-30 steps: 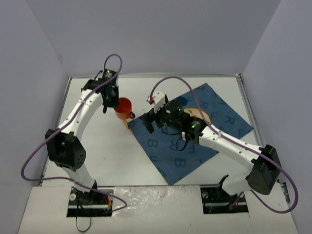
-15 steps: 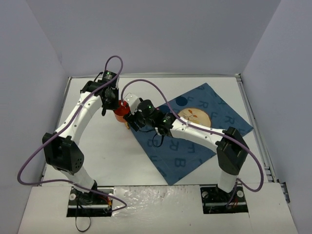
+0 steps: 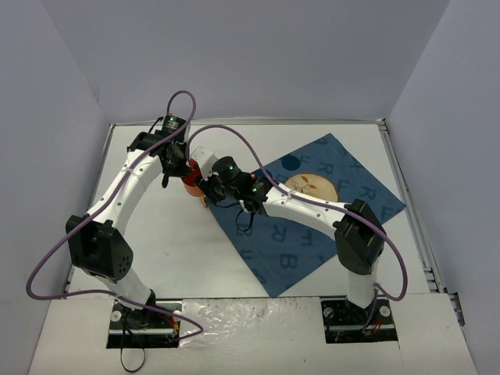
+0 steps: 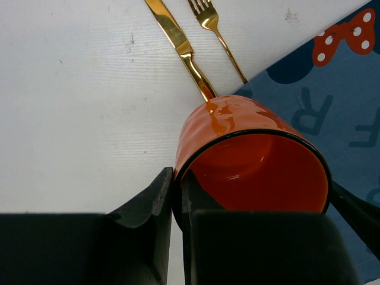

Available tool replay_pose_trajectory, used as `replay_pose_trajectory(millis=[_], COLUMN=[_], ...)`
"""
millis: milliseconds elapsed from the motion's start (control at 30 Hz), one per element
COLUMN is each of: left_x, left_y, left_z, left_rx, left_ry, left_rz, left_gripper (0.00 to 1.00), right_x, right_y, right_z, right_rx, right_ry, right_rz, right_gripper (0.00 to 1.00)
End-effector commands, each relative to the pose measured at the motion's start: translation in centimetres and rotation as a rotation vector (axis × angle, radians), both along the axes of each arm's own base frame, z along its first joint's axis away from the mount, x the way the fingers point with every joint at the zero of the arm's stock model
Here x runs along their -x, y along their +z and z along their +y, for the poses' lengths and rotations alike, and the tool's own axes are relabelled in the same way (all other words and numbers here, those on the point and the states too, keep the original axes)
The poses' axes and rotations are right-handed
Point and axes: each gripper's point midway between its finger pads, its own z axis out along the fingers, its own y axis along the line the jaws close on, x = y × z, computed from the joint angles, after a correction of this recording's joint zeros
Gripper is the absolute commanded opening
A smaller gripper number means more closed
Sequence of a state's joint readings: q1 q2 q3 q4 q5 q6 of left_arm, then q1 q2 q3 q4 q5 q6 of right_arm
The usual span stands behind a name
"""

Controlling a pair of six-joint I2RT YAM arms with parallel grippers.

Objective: Set the dinner table for one person

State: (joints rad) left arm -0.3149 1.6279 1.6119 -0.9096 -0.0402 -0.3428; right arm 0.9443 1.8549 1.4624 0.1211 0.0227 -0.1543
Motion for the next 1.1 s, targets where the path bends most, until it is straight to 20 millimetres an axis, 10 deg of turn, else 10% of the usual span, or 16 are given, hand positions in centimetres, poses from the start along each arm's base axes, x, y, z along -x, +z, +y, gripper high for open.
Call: replay_pose_trajectory(millis=[0,233,333,633,867,1067], left_x=[-0.5,-0.5,-0.5,-1.2,-1.5,-1.5], left_y=[4.6,4.7,4.7,5.3,6.6,6.8], left_z=[-0.8,-1.0,-0.9,1.1,5.0,7.3], left_rx=[0.074,0.084,0.083,0.162,0.239,0.200], left_ry=[-0.015,-0.021,-0.023,0.039,0.140,0.181], left_rz=[-0.158,-0.162,-0.165,-0.202,-0.296,-0.335], left_gripper=[0.00,0.00,0.01,0.52,0.87,0.97], right_x=[-1.2,-1.5,-1.5,-1.7,-4.0,-8.8], right_y=[4.4,4.4,4.4,4.7,3.9,6.9], right_z=[1.5,1.1,0.8,-1.6,-8.3,-16.2], right_rx=[-0.100,-0.091,-0.084,-0.061,-0.002,-0.012], right_ry=[-0.025,-0.045,-0.052,-0.074,-0.093,-0.116], right_rz=[-0.083,-0.095,-0.100,-0.122,-0.142,-0.217], right_gripper=[0.37,0.00,0.00,0.00,0.00,0.00])
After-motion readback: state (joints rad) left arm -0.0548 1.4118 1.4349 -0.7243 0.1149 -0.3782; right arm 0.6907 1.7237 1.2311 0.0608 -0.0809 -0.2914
